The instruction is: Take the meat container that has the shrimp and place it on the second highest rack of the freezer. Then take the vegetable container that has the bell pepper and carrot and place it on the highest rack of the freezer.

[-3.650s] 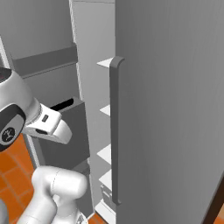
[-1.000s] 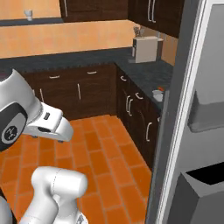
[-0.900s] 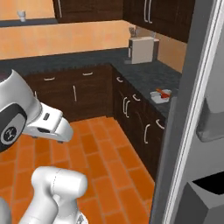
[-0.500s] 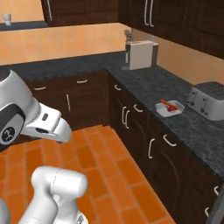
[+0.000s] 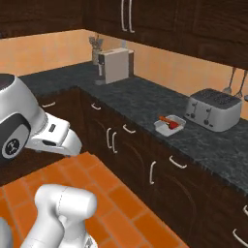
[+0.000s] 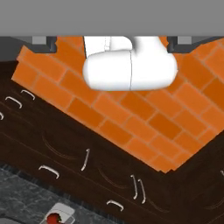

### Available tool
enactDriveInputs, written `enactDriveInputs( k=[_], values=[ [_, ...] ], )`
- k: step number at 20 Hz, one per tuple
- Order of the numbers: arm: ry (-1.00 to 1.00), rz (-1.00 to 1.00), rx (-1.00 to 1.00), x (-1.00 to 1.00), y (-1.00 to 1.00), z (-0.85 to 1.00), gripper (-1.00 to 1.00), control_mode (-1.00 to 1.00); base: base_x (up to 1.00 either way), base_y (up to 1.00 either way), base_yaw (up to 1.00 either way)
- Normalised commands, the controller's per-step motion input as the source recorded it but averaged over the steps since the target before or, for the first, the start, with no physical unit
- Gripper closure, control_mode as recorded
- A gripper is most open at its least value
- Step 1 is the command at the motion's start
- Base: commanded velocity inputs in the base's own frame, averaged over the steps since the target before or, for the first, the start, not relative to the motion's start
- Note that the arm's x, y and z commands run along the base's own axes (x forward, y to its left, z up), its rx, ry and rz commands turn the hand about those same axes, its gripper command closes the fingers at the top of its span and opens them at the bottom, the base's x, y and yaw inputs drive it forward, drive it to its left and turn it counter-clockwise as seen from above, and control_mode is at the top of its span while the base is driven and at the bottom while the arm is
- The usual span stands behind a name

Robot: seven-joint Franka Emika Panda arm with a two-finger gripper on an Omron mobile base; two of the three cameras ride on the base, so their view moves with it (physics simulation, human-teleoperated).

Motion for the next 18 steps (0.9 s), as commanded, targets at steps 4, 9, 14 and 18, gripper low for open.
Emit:
enactDriveInputs(
  k=[4, 9, 14, 18],
  values=[
    [0.00, 0.00, 0.00, 0.00, 0.00, 0.00, -1.00, 1.00, 0.73, 0.58, -0.48],
    [0.00, 0.00, 0.00, 0.00, 0.00, 0.00, -1.00, 1.00, 0.72, 0.62, -0.45],
    [0.00, 0.00, 0.00, 0.00, 0.00, 0.00, -1.00, 1.00, 0.67, 0.53, -0.45],
    [0.00, 0.00, 0.00, 0.00, 0.00, 0.00, -1.00, 1.00, 0.64, 0.44, -0.47]
  ],
)
